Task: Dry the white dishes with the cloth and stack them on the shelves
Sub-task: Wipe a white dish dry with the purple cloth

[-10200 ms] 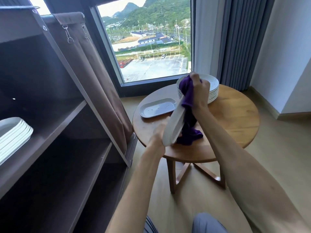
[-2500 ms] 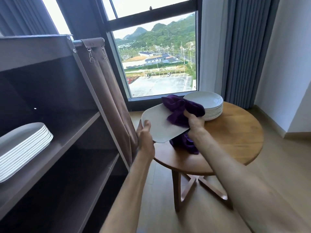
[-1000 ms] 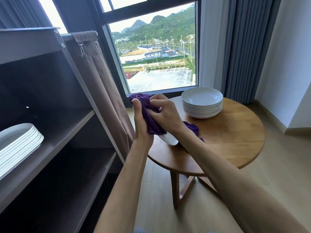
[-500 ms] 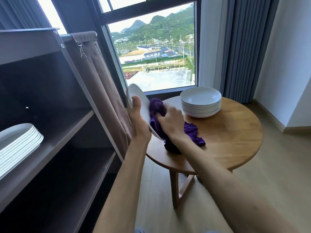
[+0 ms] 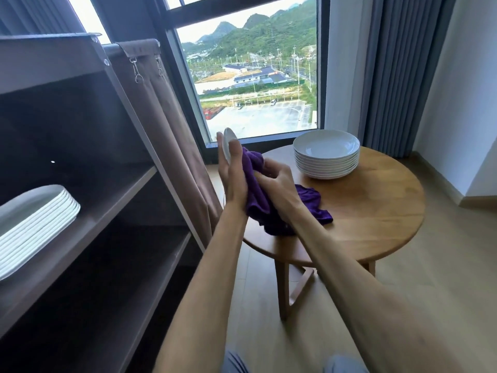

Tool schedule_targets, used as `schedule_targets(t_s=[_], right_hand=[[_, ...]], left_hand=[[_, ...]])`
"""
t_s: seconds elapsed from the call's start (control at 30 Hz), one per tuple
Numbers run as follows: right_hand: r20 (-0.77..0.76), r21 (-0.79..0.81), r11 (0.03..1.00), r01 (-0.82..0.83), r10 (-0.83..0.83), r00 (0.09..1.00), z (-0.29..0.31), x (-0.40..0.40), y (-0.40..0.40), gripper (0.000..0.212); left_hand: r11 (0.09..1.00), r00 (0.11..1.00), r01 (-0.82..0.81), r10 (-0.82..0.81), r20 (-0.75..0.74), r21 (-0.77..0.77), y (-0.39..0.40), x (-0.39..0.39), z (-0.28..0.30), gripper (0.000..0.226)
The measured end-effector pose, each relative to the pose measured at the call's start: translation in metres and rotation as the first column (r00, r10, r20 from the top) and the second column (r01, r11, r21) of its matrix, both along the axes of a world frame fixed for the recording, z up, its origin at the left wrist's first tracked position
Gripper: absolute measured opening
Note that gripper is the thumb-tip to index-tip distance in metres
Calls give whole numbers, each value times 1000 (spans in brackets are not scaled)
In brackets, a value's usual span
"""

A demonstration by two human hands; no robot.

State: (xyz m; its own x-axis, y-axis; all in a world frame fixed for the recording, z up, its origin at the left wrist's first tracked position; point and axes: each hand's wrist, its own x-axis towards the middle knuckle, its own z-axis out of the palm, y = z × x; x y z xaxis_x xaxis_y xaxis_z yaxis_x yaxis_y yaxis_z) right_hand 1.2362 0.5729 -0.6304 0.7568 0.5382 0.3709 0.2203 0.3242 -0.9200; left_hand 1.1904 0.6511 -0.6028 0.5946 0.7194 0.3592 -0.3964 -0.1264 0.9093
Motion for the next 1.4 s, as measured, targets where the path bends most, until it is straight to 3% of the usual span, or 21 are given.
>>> schedule_targets(t_s=[0.07,0.1,0.13,0.2,0.33,0.47,0.57,0.67,0.77,0.83,0.93,1.0,1.07,1.23,1.4], right_hand=[[62,34,998,59,-61,996,12,0,7,19],[98,27,996,88,-91,991,16,1,10,14],[129,9,993,121,-121,984,20,4,12,13],[148,-51,980,195,-185,971,24,9,18,20],[159,-146,926,347,-324,933,23,22,25,29],[211,-303,862,406,-355,911,14,28,23,25],[238,-426,809,405,-331,913,-10,27,16,22],[242,-509,794,331,-237,941,-28,24,4,19],[270,-457,858,236,-119,955,-30,18,-2,18],[203,-317,940,126,-63,977,-23,9,-4,12],[197,-33,996,78,-70,978,-2,-3,-4,10],[240,68,990,123,-136,961,15,-4,1,9],[285,58,981,186,-194,939,29,0,4,7],[355,-55,929,365,-323,877,42,17,14,26],[394,-253,825,506,-390,832,36,29,11,25]], left_hand=[[981,991,113,-123,-53,-158,-10,-5,-7,97],[971,985,137,-155,-80,-194,-14,-8,-9,83],[963,982,159,-176,-61,-219,-17,-8,-12,64],[944,986,161,-165,10,-287,-22,-7,-17,53],[929,979,199,-205,13,-311,-26,-14,-14,73],[902,966,259,-244,85,-346,-21,-15,-17,68],[916,987,142,-105,118,-376,-9,-14,-3,82],[979,996,-24,41,80,-201,-2,-6,7,102],[993,994,-87,92,62,-79,-3,-4,14,96],[993,995,-96,98,21,-75,-2,-3,15,89],[989,989,105,-114,-92,-106,-1,-5,11,86],[956,973,223,-229,-10,-192,-8,-9,5,64],[925,969,246,-243,49,-289,-14,-11,-2,60],[890,957,291,-268,111,-353,-20,-14,-3,31],[855,941,333,-275,197,-397,-21,-18,-2,36]])
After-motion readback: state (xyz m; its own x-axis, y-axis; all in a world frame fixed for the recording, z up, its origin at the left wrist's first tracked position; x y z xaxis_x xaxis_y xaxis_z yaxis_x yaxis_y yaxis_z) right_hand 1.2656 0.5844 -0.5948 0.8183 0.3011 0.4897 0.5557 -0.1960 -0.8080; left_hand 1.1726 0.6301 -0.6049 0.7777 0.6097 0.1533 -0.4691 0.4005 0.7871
